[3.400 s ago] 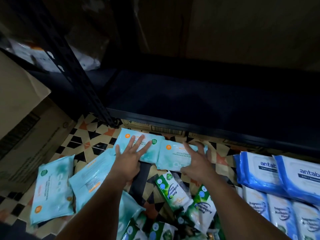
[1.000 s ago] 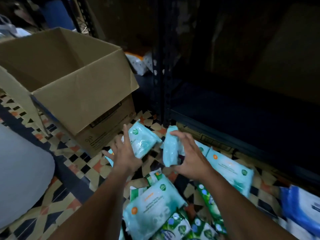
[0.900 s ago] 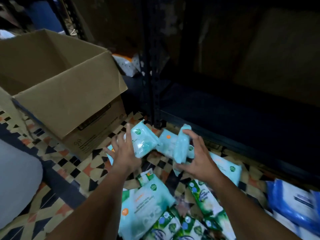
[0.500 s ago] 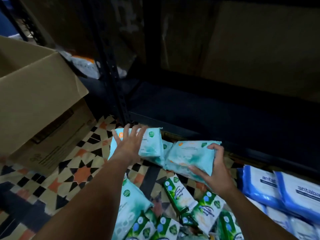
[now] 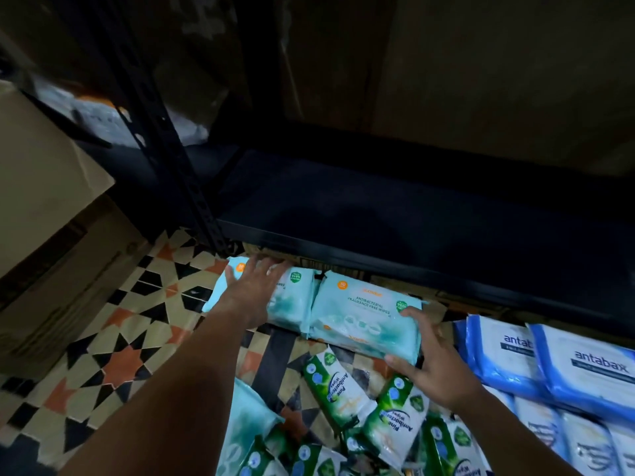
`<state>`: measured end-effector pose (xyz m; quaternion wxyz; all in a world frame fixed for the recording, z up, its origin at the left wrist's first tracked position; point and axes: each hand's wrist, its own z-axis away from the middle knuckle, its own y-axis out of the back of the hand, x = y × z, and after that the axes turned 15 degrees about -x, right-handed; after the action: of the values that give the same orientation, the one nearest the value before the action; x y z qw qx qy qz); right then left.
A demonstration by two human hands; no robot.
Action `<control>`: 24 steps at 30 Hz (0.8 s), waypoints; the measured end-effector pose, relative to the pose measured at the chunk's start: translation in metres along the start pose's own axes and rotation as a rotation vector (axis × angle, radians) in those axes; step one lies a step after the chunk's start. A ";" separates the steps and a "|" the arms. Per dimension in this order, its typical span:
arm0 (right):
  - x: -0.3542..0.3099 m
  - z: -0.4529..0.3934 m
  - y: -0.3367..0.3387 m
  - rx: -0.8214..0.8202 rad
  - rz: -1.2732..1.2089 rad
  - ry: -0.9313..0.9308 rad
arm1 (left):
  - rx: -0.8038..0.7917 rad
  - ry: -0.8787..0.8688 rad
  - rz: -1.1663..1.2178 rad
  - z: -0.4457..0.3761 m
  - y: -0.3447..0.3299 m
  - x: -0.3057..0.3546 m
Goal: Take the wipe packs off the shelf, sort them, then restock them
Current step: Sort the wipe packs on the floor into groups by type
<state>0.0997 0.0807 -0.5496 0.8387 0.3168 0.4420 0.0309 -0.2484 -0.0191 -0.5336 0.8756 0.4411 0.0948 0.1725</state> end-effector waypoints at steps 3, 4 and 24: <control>0.001 -0.001 0.001 -0.015 0.061 -0.003 | 0.009 -0.015 -0.043 -0.001 -0.002 0.001; 0.000 -0.003 0.001 -0.011 0.086 0.005 | 0.008 -0.016 -0.053 0.000 -0.002 0.001; -0.045 -0.049 -0.006 0.020 0.431 -0.024 | 0.073 -0.040 -0.088 0.009 -0.017 0.013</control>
<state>0.0341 0.0859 -0.5404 0.8148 0.4125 0.3542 0.2012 -0.2300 -0.0300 -0.5425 0.8673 0.4717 0.1028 0.1213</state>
